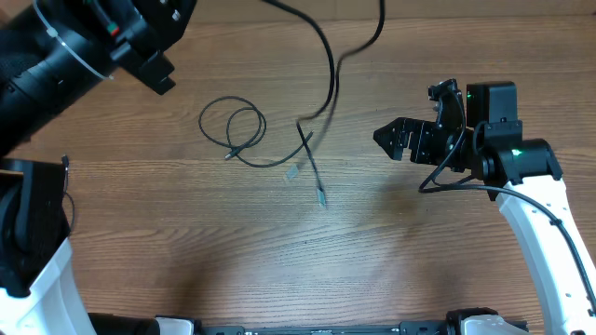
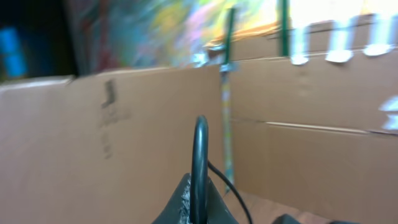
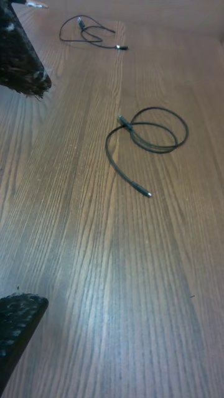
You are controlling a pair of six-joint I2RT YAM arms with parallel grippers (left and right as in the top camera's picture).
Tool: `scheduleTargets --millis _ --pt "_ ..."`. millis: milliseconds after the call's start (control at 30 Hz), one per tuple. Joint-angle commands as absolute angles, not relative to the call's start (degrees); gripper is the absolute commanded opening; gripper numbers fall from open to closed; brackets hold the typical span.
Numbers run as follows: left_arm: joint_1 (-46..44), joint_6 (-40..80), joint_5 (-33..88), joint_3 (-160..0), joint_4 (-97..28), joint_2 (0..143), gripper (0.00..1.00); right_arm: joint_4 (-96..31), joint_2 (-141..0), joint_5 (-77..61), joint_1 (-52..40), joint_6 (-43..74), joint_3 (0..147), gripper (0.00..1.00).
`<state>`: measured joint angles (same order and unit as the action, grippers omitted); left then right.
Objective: Untangle cables
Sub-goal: 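Pull the strand out of the coil toward the far left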
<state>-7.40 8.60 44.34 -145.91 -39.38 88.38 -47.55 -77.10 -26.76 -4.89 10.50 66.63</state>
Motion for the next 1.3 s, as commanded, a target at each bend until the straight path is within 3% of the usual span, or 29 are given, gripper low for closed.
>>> scheduleTargets --millis 0,300,500,600,867,1100,1267 --pt "-6.3 8.7 29.5 -146.4 -45.4 88.8 0.04 -47.4 -77.1 -26.6 -4.9 10.7 66.8 1.00" --pt "-6.2 9.3 -13.1 -146.4 -65.8 92.5 0.04 -47.9 -77.1 -25.9 -4.9 10.7 66.8 1.00" --pt "-4.9 13.6 -50.0 -146.4 -71.2 95.8 0.04 -49.2 -77.1 -25.5 -4.9 10.7 66.8 1.00" --pt "-2.3 15.6 -59.3 -146.4 -72.2 96.9 0.04 -49.6 -77.1 -25.5 -4.9 10.7 66.8 1.00" --pt "8.5 25.7 -60.1 -146.4 -77.7 99.4 0.04 -51.1 -77.1 -25.5 -4.9 10.7 66.8 1.00" --pt "20.7 40.6 -48.0 -146.3 -91.2 106.0 0.04 -51.4 -77.1 -25.6 -4.9 10.7 66.8 1.00" --pt "27.3 37.4 -34.0 -146.1 -96.8 113.9 0.04 -51.4 -77.1 -25.6 -4.9 10.7 66.8 1.00"
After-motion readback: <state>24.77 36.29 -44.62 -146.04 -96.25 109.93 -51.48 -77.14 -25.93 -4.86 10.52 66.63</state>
